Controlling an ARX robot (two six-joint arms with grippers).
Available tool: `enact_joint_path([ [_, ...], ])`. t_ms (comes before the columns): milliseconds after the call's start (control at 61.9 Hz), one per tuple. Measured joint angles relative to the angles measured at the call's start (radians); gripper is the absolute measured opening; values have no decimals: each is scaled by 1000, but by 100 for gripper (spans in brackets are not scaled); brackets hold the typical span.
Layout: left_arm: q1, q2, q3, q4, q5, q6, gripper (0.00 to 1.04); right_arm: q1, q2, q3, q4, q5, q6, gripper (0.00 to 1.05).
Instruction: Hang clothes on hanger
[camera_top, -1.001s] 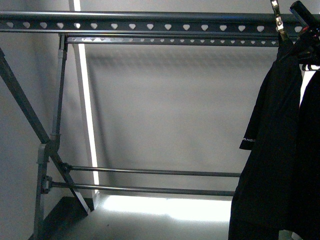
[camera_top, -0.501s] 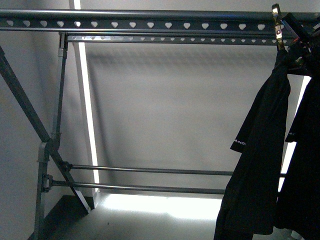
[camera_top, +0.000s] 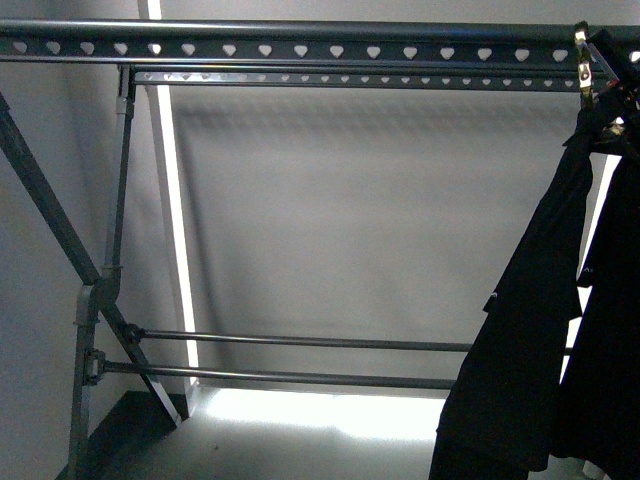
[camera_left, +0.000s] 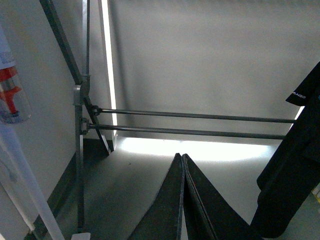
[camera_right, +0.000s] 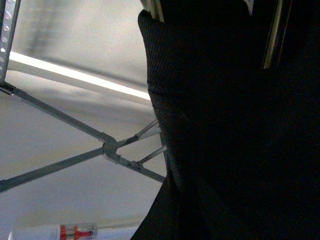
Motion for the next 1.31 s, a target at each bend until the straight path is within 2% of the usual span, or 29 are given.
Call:
enact_joint_path([
  [307,0,0,0,0,0,0,4,-17,-1,-45,37,-20,-17,4],
  [630,0,0,0,0,0,0,4,17,-119,-72,31,-81,-83,4],
  [791,0,0,0,0,0,0,4,34,-92,90,-76,-73,-99,4],
  [888,0,0,0,0,0,0,4,40,39,331,-224,-53,-91,4],
  [1033,0,0,0,0,0,0,4,47,192,559,-352,-19,-100,4],
  [1308,0,-1,0,0,0,0,4,62,309,715,-426,27,-104,4],
])
